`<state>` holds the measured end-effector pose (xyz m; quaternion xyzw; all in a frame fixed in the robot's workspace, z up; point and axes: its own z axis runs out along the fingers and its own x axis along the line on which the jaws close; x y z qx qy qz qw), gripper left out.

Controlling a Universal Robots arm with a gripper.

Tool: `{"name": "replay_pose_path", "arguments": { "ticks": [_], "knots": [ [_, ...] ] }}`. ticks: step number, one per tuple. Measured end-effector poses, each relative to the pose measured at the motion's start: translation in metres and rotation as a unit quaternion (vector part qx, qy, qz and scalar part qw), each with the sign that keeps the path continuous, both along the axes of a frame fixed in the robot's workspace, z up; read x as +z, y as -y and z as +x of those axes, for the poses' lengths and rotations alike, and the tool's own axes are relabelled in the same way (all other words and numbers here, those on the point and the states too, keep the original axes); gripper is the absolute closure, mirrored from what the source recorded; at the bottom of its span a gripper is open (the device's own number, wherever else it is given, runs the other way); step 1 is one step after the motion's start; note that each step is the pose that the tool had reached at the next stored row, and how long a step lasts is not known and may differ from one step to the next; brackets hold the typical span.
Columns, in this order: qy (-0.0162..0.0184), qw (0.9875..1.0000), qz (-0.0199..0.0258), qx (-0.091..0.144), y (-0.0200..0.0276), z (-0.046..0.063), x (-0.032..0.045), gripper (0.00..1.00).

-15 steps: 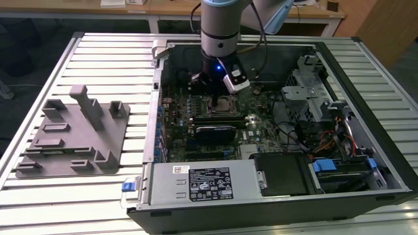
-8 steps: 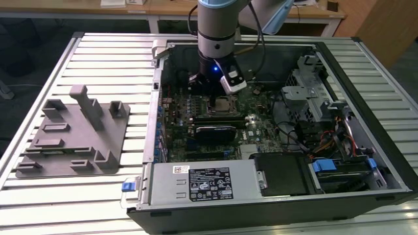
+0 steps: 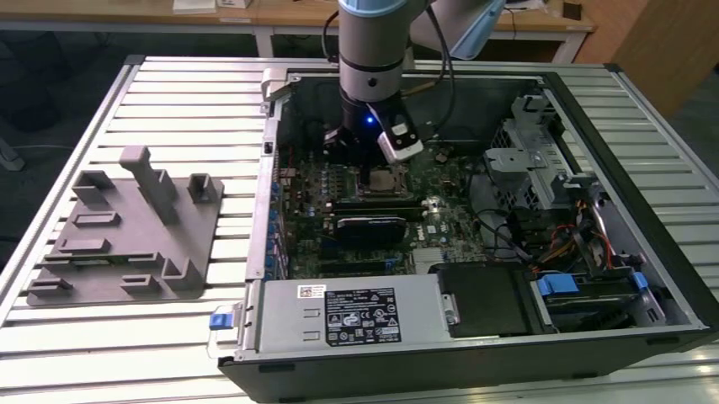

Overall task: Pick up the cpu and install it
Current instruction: 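Close the cpu cover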

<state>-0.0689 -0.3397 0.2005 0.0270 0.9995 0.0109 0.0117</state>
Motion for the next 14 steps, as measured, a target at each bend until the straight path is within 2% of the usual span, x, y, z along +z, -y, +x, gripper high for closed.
{"name": "replay_pose_path", "arguments": {
  "ticks": [14],
  "knots": [
    [0.0002,1.0000,0.0014,0.001,-0.0002,0.0071,-0.0002,0.89]
  ]
}}
